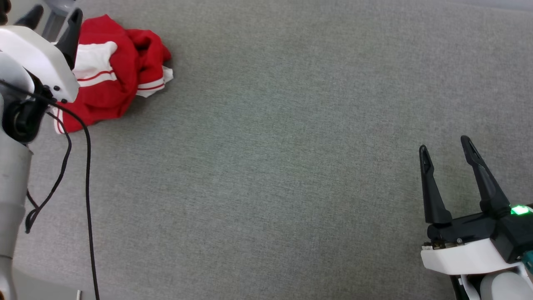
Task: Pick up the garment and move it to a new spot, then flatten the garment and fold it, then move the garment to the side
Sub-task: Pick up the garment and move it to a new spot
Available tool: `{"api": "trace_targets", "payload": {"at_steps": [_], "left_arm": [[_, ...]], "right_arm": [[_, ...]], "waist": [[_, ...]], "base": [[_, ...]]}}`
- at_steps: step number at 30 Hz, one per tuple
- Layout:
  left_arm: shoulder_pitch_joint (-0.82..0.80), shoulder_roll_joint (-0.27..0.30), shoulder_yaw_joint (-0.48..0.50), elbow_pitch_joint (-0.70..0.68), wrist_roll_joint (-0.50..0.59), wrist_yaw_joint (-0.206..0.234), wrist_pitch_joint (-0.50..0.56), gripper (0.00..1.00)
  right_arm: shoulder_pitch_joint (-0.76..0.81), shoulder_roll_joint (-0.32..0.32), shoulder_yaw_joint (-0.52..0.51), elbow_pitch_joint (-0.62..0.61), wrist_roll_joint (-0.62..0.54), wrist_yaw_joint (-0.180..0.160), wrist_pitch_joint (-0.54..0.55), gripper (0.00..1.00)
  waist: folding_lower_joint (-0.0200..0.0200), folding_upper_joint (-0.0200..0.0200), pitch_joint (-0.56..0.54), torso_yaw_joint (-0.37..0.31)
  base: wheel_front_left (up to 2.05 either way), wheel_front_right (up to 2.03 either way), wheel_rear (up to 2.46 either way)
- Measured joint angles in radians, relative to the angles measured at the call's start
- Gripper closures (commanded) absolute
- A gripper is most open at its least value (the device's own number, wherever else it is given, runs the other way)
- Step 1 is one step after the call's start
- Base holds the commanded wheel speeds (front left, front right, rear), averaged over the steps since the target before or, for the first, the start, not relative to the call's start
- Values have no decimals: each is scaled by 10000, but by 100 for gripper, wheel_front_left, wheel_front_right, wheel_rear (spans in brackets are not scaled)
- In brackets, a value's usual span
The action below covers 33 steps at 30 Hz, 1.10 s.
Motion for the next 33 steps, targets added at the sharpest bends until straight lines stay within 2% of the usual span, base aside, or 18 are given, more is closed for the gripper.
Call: {"api": "trace_targets", "payload": {"at_steps": [5, 10, 19, 20, 21, 22, 33], "left_arm": [[-356, 573, -938, 355, -1101, 0, 2186, 0], [-574, 813, -1670, 635, -1779, 0, 3902, 0], [-582, 683, -2736, 1511, -2418, 0, 5559, 0], [-595, 673, -2903, 1682, -2652, 10, 5647, 54], [-596, 675, -2980, 1718, -2700, 12, 5578, 94], [-596, 685, -3076, 1741, -2740, 12, 5509, 100], [-948, 1289, -4472, 1246, -2165, -2, 3091, 100]], "right_arm": [[-63, -48, -38, -111, -25, 0, -2, 0], [-238, -107, -111, -211, -94, 0, -2, 0], [-443, -173, -153, -259, -111, 0, -2, 0], [-458, -176, -157, -224, -123, 0, 0, 0], [-464, -176, -161, -207, -123, 0, -2, 0], [-471, -176, -173, -186, -123, 0, -2, 0], [-341, -100, 33, 167, 38, 0, -2, 0]], "waist": [[0, 0, 379, -242], [0, 0, 807, -429], [0, 0, 1426, -700], [-1, 0, 1479, -741], [-1, 0, 1474, -742], [-1, 0, 1454, -741], [-1, 0, 474, -543]], "base": [[0, 0, 0], [0, 0, 0], [0, 0, 0], [0, 0, 0], [0, 0, 0], [0, 0, 0], [0, 0, 0]]}}
